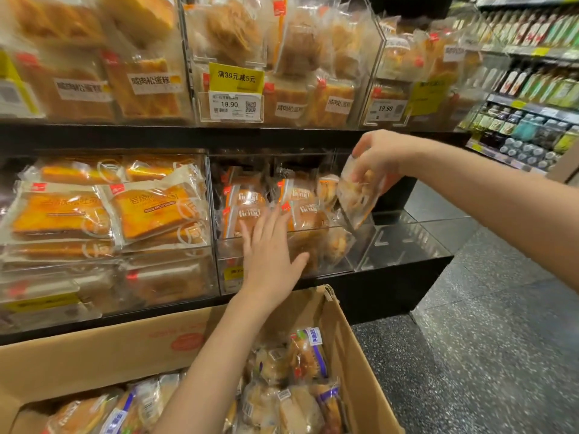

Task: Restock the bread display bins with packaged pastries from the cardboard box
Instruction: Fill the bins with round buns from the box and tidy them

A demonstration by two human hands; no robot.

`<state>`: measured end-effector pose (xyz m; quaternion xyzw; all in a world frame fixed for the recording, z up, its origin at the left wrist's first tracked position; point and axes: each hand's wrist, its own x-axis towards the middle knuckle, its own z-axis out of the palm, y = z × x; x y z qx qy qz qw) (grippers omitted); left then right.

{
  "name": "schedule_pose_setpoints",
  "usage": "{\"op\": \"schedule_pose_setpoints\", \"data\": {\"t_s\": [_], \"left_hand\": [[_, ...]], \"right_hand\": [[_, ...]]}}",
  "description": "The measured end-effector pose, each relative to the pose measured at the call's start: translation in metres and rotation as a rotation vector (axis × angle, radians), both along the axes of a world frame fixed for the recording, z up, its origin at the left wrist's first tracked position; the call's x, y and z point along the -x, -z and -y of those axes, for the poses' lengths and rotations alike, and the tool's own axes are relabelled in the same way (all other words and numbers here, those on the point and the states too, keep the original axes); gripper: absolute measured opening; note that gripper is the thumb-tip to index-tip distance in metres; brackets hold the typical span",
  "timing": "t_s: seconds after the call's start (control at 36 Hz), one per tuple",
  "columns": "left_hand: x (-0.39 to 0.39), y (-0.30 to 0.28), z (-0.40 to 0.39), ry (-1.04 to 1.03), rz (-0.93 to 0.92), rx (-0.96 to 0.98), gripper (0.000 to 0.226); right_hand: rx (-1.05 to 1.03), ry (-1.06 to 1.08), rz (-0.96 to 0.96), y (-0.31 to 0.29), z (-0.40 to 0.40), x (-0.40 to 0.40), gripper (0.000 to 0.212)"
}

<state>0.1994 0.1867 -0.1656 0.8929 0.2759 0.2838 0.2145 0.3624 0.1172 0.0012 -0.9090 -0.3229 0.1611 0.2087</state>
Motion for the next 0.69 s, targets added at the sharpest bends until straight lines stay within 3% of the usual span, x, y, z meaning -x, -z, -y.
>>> {"op": "schedule_pose_setpoints", "data": {"t_s": [0.08, 0.17, 0.47, 0.58, 0.64, 0.69], "left_hand": [[0.004, 0.012, -0.006, -0.112, -0.265, -0.148, 0.079], [0.008, 0.02, -0.012, -0.126, -0.366, -0.246, 0.087], [0.008, 0.034, -0.026, -0.064, -0.356, -0.267, 0.09], [0.007, 0.034, -0.026, -0.062, -0.363, -0.262, 0.089], [0.007, 0.034, -0.026, -0.059, -0.365, -0.265, 0.089], [0.008, 0.034, -0.026, -0.06, -0.367, -0.264, 0.088]], "right_hand": [[0.041, 0.021, 0.035, 0.017, -0.006, -0.012, 0.054], [0.003, 0.051, 0.023, 0.032, -0.017, -0.02, 0.056], [-0.157, -0.027, 0.324, 0.076, -0.045, -0.037, 0.043], [-0.043, -0.089, 0.347, 0.104, -0.036, -0.035, 0.043], [-0.017, -0.109, 0.297, 0.116, -0.031, -0.032, 0.052], [0.042, -0.129, 0.373, 0.126, -0.029, -0.031, 0.06]]}}
